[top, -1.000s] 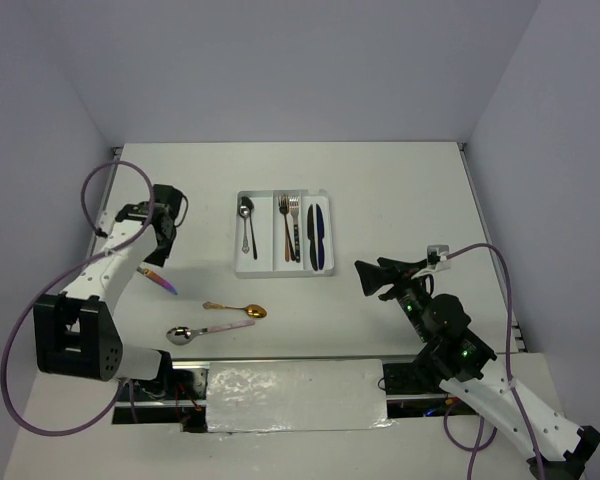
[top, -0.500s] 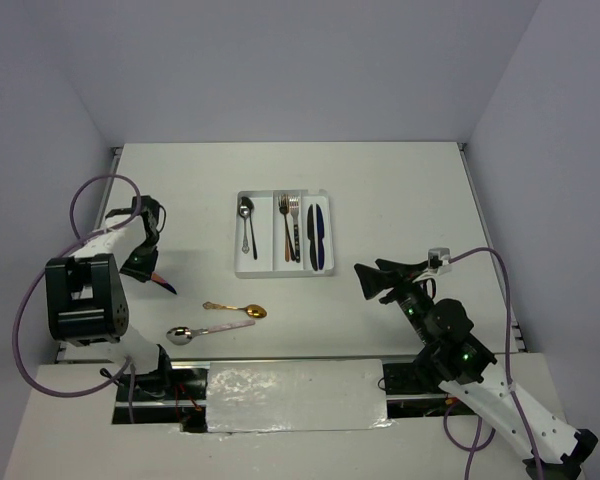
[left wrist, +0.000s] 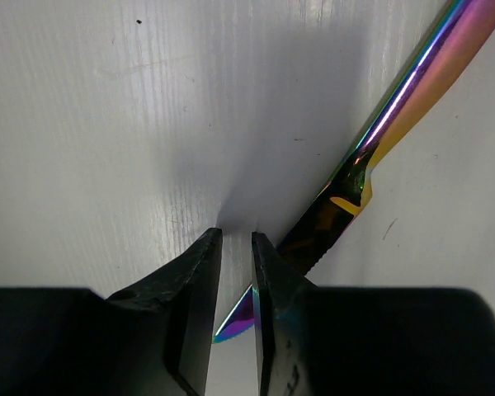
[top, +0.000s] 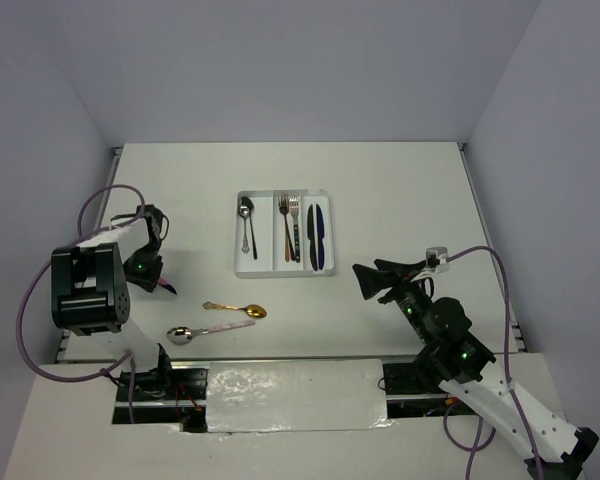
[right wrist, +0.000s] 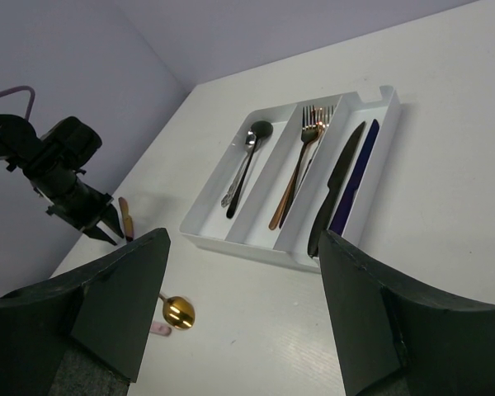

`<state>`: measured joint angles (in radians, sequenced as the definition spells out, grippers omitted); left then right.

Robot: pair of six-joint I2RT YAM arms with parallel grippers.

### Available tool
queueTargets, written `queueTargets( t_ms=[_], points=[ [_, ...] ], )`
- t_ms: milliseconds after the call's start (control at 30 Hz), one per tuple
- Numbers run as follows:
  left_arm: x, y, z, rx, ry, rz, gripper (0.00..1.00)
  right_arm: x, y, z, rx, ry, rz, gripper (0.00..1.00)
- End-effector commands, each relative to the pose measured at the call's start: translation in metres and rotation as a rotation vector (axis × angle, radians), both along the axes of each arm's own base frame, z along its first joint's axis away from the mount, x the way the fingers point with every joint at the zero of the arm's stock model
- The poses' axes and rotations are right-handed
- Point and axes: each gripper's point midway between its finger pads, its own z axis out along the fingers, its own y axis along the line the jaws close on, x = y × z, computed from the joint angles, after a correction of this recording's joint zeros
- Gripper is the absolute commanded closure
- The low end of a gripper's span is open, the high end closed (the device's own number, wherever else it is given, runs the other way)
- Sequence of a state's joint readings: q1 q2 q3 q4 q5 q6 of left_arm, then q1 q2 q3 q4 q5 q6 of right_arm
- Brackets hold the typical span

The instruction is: Sort the eating utensils into containers

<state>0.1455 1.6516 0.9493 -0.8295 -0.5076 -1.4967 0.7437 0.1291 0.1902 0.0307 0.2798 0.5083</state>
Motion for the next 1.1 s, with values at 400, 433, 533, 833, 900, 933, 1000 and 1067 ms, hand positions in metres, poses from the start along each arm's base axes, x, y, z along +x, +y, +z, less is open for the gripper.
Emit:
queueTargets(
  t_ms=[400,433,533,833,900,933,1000,1067],
  points=[
    [0.061,-0.009,-0.025,-0.076,0.03,-0.147,0.71,0.001,-0.001,0.015,0.028,-0.039,-0.007,0.2],
    [0.068,-0.014,-0.026,-0.09,0.027,-0.171,0.71,0.001,-0.001,0.015,0.028,-0.04,-0.009,0.2],
    [0.086,-0.021,-0.029,-0.099,0.044,-0.223,0.72,0.002,-0.001,0.015,0.026,-0.04,-0.012,0.2],
    [0.147,-0.044,-0.01,-0.079,-0.047,-0.413,0.71,0.003,-0.002,0.012,0.022,-0.036,-0.02,0.2],
    [0.172,-0.048,0.004,-0.069,-0.114,-0.503,0.7,0.003,-0.001,0.011,0.018,-0.032,-0.017,0.2],
    [0.181,-0.049,0.013,-0.069,-0.129,-0.61,0.69,0.003,-0.001,0.011,0.018,-0.032,-0.016,0.2],
    [0.202,-0.047,0.026,-0.028,-0.179,-0.776,0.66,0.003,-0.001,0.011,0.018,-0.03,-0.014,0.2],
    [0.211,-0.043,0.043,0.009,-0.226,-0.875,0.65,0.002,-0.001,0.012,0.022,-0.033,-0.012,0.2]
  ],
)
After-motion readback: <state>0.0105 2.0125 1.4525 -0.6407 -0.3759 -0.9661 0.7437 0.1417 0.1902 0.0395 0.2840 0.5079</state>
